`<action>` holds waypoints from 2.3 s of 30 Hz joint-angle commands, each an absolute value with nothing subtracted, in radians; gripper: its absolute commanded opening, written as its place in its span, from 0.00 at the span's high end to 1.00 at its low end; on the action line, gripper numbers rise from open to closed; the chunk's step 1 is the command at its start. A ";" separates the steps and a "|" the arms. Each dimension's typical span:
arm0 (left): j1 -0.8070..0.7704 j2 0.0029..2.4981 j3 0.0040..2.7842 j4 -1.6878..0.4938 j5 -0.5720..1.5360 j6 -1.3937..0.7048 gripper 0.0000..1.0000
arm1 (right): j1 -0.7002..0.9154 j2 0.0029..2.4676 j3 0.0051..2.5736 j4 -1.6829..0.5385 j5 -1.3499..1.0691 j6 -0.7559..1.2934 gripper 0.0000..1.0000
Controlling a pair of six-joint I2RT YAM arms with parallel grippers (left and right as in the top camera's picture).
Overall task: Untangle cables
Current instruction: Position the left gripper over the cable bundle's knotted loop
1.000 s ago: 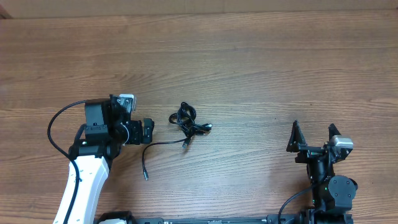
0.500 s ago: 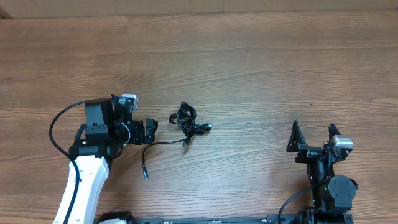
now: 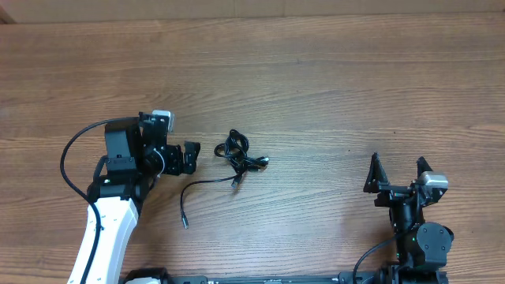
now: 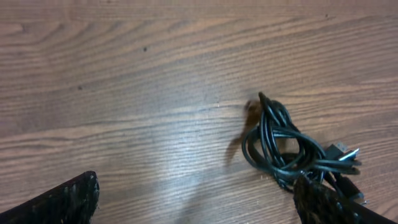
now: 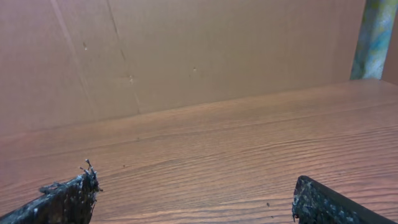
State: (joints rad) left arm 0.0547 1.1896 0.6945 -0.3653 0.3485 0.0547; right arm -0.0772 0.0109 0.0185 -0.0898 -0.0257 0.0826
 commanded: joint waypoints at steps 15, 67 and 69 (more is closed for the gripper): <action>0.058 1.256 0.721 -0.328 0.433 0.045 0.00 | -0.079 0.003 0.008 -0.084 -0.023 0.090 0.00; -0.086 1.256 0.721 -0.368 0.379 -0.122 0.00 | -0.067 0.003 0.008 -0.084 -0.023 0.090 0.00; -0.096 1.256 0.721 -0.366 0.355 -0.172 0.00 | -0.068 0.003 0.008 -0.084 -0.023 0.090 0.00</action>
